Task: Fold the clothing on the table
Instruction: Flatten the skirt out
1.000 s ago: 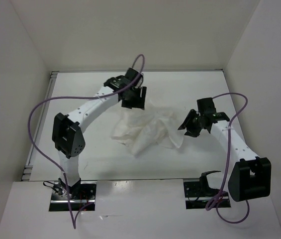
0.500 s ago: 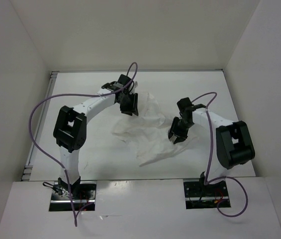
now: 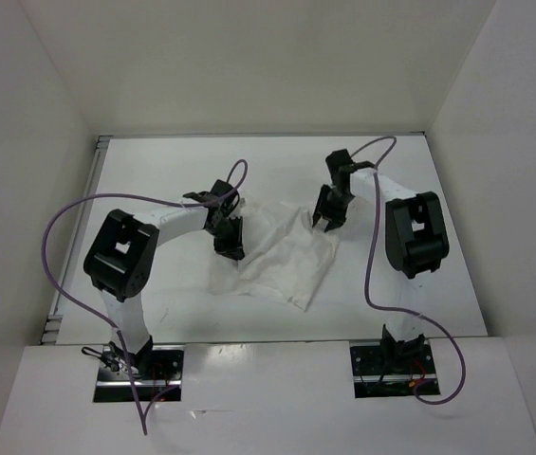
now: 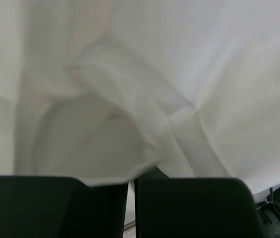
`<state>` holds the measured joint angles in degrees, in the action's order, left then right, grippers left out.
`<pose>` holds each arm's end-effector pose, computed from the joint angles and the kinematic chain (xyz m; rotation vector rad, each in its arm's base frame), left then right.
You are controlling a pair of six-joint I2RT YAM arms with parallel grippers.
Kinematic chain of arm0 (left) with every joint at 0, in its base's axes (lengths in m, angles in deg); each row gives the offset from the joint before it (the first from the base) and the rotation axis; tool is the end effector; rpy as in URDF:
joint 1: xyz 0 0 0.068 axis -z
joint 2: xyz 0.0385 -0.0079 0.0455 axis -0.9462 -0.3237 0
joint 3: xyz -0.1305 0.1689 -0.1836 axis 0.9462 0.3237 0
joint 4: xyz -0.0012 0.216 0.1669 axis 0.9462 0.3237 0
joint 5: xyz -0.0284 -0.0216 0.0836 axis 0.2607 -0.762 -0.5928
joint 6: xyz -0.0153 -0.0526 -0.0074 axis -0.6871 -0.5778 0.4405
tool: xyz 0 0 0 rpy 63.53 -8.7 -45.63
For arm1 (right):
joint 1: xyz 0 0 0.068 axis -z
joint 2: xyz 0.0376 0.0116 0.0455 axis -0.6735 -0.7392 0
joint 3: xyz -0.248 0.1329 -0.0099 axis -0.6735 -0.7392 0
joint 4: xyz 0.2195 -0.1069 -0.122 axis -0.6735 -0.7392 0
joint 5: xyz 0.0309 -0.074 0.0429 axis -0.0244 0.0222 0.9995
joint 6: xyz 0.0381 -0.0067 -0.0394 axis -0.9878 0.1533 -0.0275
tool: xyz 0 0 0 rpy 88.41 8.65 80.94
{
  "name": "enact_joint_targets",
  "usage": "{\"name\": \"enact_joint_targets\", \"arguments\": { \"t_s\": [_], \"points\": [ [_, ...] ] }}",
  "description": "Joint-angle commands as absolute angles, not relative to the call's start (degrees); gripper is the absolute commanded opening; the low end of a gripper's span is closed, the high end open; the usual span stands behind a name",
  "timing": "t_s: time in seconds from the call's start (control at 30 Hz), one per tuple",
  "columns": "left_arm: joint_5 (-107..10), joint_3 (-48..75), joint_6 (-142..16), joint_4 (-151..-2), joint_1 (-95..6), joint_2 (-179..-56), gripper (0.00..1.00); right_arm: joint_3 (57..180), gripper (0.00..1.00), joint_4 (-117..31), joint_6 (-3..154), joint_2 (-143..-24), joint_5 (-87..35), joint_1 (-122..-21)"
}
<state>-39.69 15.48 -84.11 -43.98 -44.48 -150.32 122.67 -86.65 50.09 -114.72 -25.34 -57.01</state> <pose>0.3391 -0.1825 0.1594 -0.0786 2.8882 -0.6547 0.3850 0.1063 0.1687 0.4308 2.9379 0.3310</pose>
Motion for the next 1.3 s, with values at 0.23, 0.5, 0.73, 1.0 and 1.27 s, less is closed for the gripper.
{"name": "enact_joint_targets", "arguments": {
  "t_s": [0.23,0.5,0.73,1.0,1.27],
  "points": [
    [-37.41,13.79,-86.98,-45.74,-44.66,-143.96,0.11,134.15,0.46,-97.95,53.05,-102.66,-29.09,-58.49],
    [-37.94,12.2,-87.5,-43.99,-45.18,-142.56,0.11,116.37,0.46,-98.15,43.55,-96.21,-25.85,-71.23],
    [-38.47,11.15,-87.5,-40.74,-47.81,-138.86,0.14,114.08,0.46,-97.36,40.73,-98.76,-24.88,-75.82],
    [-38.47,12.99,-85.83,-39.07,-51.15,-134.74,0.14,109.68,0.46,-96.13,36.68,-100.87,-27.79,-76.35],
    [-37.42,14.58,-84.78,-37.92,-53.61,-131.4,0.14,108.01,0.44,-92.18,32.29,-103.24,-30.07,-76.88]
  ]
}}
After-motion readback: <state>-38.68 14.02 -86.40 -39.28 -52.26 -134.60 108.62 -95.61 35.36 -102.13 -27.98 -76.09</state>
